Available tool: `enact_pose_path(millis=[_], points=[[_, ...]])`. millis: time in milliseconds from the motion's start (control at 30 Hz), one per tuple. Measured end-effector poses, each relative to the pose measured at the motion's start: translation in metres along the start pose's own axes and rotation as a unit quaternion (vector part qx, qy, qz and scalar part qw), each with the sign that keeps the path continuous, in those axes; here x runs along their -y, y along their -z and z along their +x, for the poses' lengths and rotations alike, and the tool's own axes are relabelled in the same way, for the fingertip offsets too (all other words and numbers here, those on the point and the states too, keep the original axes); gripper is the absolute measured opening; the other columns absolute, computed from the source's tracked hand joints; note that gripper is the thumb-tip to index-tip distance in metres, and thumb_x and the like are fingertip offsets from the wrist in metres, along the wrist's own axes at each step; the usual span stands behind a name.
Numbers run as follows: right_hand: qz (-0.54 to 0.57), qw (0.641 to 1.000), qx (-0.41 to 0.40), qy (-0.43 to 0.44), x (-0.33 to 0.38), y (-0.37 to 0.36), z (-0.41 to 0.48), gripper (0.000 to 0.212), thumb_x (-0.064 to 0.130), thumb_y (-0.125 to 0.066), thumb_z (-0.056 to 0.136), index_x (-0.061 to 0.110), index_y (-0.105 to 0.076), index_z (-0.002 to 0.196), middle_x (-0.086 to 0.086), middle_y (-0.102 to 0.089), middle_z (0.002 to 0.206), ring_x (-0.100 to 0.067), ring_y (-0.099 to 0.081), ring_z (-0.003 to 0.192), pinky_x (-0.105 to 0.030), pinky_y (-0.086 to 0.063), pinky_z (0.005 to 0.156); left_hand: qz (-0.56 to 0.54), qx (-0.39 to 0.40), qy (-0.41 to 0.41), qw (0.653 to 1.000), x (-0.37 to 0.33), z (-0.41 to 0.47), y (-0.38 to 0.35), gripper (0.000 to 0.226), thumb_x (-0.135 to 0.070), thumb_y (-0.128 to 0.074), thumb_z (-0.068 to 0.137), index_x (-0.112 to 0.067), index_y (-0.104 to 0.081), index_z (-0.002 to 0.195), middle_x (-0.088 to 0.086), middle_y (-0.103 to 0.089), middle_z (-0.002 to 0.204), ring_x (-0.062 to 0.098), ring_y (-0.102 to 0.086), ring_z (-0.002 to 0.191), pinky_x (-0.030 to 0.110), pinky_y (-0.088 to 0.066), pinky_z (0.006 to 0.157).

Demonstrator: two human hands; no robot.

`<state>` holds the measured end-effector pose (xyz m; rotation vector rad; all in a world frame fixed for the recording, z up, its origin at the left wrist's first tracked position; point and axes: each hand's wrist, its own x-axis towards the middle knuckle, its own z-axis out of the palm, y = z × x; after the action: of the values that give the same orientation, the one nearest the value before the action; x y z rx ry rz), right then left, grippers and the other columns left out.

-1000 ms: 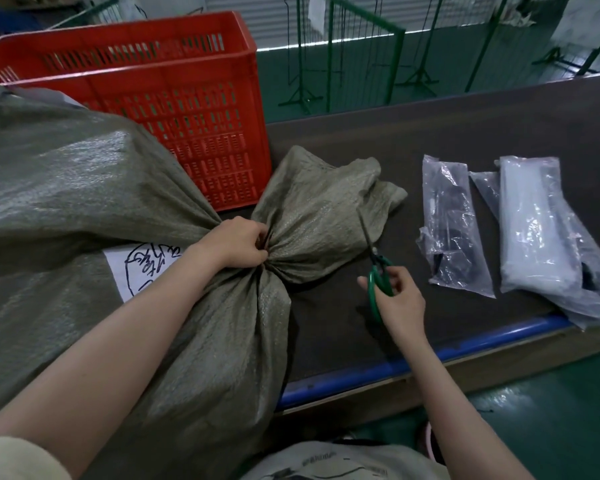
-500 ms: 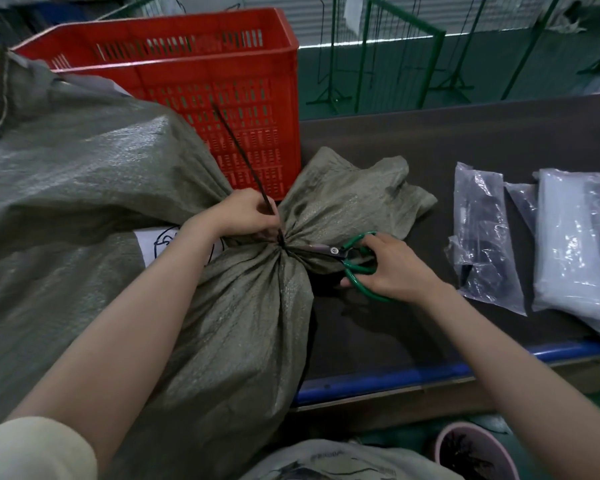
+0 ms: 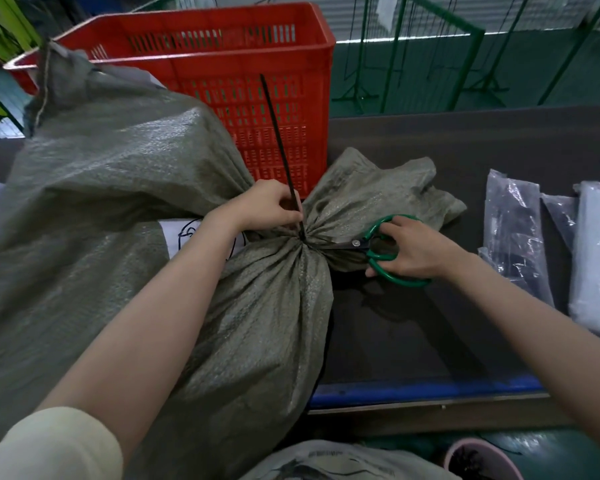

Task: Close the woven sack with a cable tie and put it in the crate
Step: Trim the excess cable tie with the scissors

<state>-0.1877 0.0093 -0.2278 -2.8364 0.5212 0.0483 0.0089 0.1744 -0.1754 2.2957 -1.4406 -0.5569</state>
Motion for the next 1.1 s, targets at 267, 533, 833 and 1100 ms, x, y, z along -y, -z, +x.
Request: enact_pose_path(millis=[267,533,833,1100], points=[[-0.035,0.998,-0.012,0.050,0.000,0.012,0.019,0.068,0.068,-0.065,0.060,0.017,-0.060,0.104,0.003,-0.050,0.089,-0.026,-0.059,0.093,-0.032,-0.046,0.081,0.003,0.015,-0.013,1.000,0.001,-0.001,0.003,0.015,-0.023,-0.060,0.086,-0.016,-0.067,0.098,0.000,-0.068,0.100,0.011,-0.060,0.089,0.022,-0.047,0.078],[-0.028,0.998,-0.014,0.063,-0.006,0.015,0.025,0.082,0.077,-0.052,0.055,0.019,-0.060,0.112,-0.006,-0.062,0.101,-0.025,-0.060,0.093,-0.037,-0.051,0.084,0.006,0.020,-0.023,1.000,0.002,0.000,0.002,0.021,-0.025,-0.060,0.086,-0.014,-0.068,0.102,0.001,-0.071,0.103,0.012,-0.063,0.092,0.028,-0.050,0.084],[-0.108,0.988,-0.011,0.113,0.007,0.023,0.037,0.065,0.071,-0.056,0.067,0.017,-0.064,0.102,-0.002,-0.062,0.093,-0.022,-0.058,0.093,-0.032,-0.045,0.076,-0.001,0.018,-0.036,0.999,0.003,0.002,-0.001,0.021,-0.023,-0.060,0.086,-0.014,-0.068,0.103,-0.006,-0.066,0.098,0.008,-0.057,0.090,0.022,-0.045,0.080],[-0.140,0.982,-0.036,0.120,0.006,0.026,0.043,0.046,0.039,-0.060,0.083,0.014,-0.054,0.121,-0.006,-0.053,0.118,-0.026,-0.060,0.097,-0.037,-0.048,0.076,-0.011,0.021,-0.036,0.999,0.004,0.004,-0.003,0.020,-0.025,-0.061,0.086,-0.016,-0.069,0.102,-0.006,-0.067,0.098,0.007,-0.058,0.089,0.020,-0.045,0.079]])
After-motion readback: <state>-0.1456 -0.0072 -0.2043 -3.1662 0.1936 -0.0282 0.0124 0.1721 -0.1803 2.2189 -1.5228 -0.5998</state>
